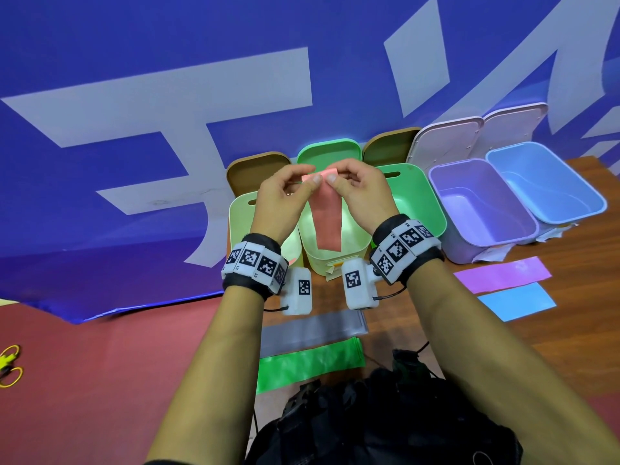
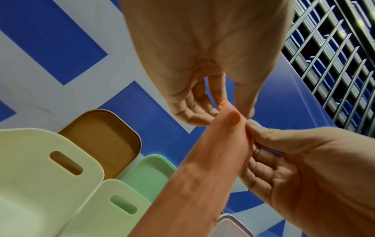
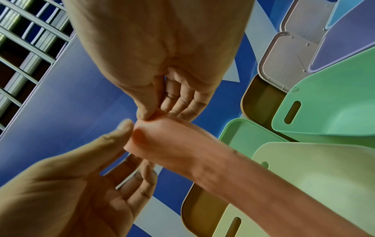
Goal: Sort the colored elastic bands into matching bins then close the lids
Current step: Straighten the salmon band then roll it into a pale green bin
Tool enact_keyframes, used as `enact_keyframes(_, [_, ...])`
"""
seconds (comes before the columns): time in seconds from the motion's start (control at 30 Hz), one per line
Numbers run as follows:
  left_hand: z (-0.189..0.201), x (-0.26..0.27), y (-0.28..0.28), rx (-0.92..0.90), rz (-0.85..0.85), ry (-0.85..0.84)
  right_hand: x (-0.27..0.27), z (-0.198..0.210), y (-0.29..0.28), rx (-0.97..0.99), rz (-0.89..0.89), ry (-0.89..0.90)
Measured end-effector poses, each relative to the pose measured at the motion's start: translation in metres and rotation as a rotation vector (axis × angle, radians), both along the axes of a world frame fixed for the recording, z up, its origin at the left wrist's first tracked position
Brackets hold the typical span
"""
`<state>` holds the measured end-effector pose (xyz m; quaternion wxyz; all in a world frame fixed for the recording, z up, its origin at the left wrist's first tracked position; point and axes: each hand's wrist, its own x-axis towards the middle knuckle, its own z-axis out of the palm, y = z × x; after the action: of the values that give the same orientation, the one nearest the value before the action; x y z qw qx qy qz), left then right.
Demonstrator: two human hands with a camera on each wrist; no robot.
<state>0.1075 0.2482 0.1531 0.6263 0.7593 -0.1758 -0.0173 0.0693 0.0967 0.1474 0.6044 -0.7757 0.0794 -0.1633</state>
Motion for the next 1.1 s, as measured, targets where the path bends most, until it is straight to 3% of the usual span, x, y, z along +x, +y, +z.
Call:
enact_keyframes(0.13, [0.001, -0.001, -0.001, 0.015, -0.02, -0.068, 0.001, -0.001, 0.0, -0.009, -0.012, 0.013])
enact_keyframes(0.7, [0.004, 0.0, 0.0, -0.007, 0.0, 0.004, -0.002, 0.011, 0.0, 0.033, 0.023, -0.05])
enact_keyframes(1.1, [0.001, 0.002, 0.0, -0.002, 0.008, -0.036, -0.002, 0.008, 0.0, 0.064, 0.002, -0.02])
